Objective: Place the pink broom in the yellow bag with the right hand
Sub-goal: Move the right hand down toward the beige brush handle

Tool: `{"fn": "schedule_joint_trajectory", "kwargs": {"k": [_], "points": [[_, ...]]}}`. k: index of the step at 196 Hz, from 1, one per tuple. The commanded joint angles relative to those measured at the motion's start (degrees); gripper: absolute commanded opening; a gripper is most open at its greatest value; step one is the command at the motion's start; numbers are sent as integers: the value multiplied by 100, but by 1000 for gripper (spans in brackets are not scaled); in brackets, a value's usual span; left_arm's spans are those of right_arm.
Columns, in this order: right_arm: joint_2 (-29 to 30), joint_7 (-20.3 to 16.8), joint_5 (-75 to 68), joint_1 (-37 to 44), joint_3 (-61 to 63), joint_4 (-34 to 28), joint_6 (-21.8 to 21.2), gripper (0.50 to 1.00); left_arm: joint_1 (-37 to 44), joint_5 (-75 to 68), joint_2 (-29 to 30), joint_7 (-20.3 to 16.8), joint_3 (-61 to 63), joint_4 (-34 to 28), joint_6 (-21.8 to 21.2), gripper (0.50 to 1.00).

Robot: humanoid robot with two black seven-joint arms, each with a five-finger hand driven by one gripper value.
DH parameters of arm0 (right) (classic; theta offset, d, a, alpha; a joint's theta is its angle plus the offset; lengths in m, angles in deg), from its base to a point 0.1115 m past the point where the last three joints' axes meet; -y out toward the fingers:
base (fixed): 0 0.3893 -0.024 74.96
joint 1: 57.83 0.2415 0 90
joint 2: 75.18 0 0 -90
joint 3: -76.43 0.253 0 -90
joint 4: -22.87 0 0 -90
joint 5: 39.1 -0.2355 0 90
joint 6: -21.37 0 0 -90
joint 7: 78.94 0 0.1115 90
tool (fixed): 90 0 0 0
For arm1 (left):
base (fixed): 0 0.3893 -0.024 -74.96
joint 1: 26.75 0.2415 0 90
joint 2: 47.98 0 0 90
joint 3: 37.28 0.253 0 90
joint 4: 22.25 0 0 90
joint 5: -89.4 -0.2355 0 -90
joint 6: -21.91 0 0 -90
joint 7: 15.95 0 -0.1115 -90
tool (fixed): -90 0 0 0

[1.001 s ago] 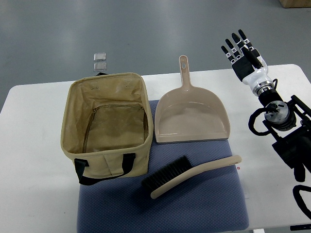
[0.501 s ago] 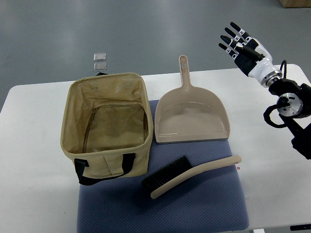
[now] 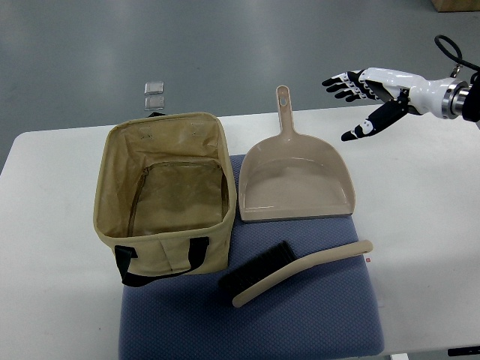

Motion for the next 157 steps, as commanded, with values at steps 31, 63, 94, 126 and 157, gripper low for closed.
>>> {"fn": "schedule_joint_trajectory", "kwargs": {"k": [31, 63, 94, 126, 157], "points": [[-809, -451, -21, 544, -873, -1365, -399, 928, -6, 1, 0, 7, -9, 0, 0, 1000], [-835, -451, -21, 307, -1023, -1567, -355, 926, -6, 10, 0, 7, -9, -9, 0, 1000], [-721, -451, 40, 184, -1040, -1585, -355, 924, -6, 10, 0, 7, -9, -9, -9, 1000], [-616, -451, 357, 43, -1146, -1594, -346, 919, -6, 19, 0, 7, -9, -9, -9, 1000], [-528, -433, 690, -150, -1251, -1594, -338, 919, -6, 19, 0, 7, 0, -27, -18, 1000]]}}
